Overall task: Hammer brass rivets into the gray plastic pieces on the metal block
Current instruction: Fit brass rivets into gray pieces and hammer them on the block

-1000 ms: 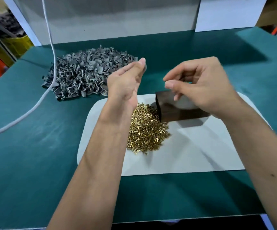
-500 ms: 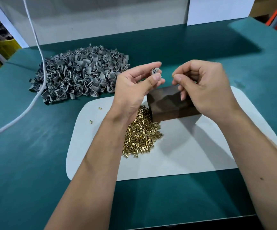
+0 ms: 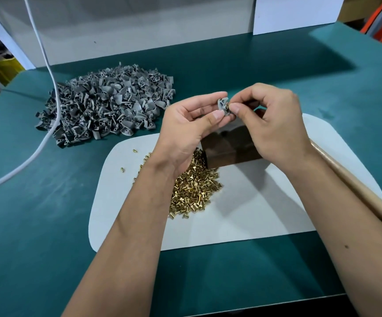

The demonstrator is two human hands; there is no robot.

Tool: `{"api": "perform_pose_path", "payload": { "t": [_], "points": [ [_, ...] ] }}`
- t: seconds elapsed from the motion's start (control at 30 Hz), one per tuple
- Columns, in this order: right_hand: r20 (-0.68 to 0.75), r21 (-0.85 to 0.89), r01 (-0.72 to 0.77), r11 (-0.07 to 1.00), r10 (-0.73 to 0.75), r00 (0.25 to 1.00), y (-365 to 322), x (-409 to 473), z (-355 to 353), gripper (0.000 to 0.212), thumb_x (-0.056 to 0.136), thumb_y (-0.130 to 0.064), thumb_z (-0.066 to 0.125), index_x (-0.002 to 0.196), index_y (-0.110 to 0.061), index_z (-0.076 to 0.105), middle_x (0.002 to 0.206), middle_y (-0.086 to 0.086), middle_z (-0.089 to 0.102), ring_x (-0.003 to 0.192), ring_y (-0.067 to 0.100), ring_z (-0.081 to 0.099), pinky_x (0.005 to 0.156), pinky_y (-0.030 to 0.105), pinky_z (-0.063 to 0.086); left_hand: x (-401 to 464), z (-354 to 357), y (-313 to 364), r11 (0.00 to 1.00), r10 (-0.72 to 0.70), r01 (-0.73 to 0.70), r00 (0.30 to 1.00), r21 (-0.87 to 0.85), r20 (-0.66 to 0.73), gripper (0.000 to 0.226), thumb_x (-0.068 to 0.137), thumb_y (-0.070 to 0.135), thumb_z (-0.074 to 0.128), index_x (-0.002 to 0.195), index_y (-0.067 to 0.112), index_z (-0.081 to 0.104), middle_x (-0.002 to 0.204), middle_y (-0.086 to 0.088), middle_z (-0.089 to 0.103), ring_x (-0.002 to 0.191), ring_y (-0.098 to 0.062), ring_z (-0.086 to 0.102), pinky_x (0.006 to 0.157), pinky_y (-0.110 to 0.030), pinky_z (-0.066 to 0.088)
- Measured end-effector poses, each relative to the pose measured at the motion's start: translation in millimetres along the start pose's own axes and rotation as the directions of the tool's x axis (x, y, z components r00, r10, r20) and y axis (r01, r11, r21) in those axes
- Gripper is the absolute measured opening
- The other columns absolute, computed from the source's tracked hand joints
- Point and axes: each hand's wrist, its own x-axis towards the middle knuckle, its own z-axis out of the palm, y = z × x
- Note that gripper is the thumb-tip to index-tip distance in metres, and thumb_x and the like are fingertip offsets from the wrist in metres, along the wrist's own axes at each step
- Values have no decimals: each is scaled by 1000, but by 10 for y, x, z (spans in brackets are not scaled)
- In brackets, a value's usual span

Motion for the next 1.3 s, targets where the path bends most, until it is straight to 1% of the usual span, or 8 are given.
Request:
{"api": "perform_pose_path", "payload": {
  "t": [0.43, 0.67, 0.83, 0.93, 1.07, 1.17, 1.23, 1.3],
  "points": [
    [5, -99, -16, 995, 17, 1000, -38, -27, 6, 5, 91, -14, 70, 88, -13, 75, 76, -11, 67, 70, 4, 62, 71, 9, 43, -15, -5, -1, 998, 45, -44, 999, 53, -17, 30, 83, -16, 71, 110, -4, 72, 93, -16, 77, 87, -24, 75, 82, -29, 62],
    [-15, -153, -67, 986, 65, 998, -61, -33, 27, 5, 88, -14, 72, 87, -15, 76, 74, -10, 67, 70, 7, 63, 69, 3, 42, -18, 44, -42, 996, 37, -32, 997, 87, -63, 29, 82, -17, 71, 108, -6, 72, 85, -12, 77, 76, -18, 74, 81, -29, 63],
    [-29, -154, -83, 985, 80, 996, -64, -33, 29, 6, 87, -13, 72, 85, -16, 76, 70, -13, 65, 64, -5, 61, 66, 3, 41, -21, 59, -35, 995, 35, -30, 998, 92, -59, 27, 82, -17, 72, 105, -3, 73, 84, -12, 77, 76, -18, 74, 79, -29, 63],
    [-40, -154, -72, 985, 67, 997, -55, -35, 41, 6, 87, -13, 71, 85, -16, 76, 72, -11, 66, 64, 5, 61, 68, 4, 41, -8, 74, -37, 997, 31, -27, 998, 79, -56, 28, 83, -17, 71, 106, -3, 73, 83, -10, 77, 76, -17, 74, 80, -28, 63],
    [-31, -118, -2, 993, -2, 1000, -40, -22, 22, 8, 90, -10, 69, 91, -13, 77, 81, -7, 71, 76, 6, 63, 75, 10, 45, 8, 66, -25, 1000, -14, 13, 996, -9, -87, 31, 84, -17, 68, 114, -8, 70, 88, -13, 75, 79, -17, 73, 84, -27, 62],
    [-11, -112, 95, 989, -97, 995, -12, -10, -21, 11, 91, -6, 68, 96, -9, 78, 89, -2, 73, 85, 12, 67, 82, 26, 53, 7, 51, 4, 996, -53, 46, 994, -78, -99, 34, 86, -16, 66, 120, -11, 66, 99, -22, 73, 84, -22, 74, 86, -28, 62],
    [-19, -119, 151, 981, -154, 988, 4, -8, -36, 9, 91, -6, 69, 95, -8, 77, 89, 1, 73, 84, 15, 67, 78, 33, 54, 1, 53, 14, 994, -66, 58, 993, -90, -94, 34, 87, -15, 66, 121, -11, 66, 104, -24, 72, 86, -23, 74, 86, -28, 61],
    [-32, -122, 196, 973, -202, 979, 18, -7, -44, 7, 91, -7, 71, 93, -8, 77, 86, 0, 71, 80, 14, 66, 74, 32, 54, -5, 53, 24, 993, -82, 75, 994, -91, -79, 32, 88, -13, 66, 120, -10, 67, 103, -23, 73, 86, -22, 74, 85, -26, 61]
  ]
}}
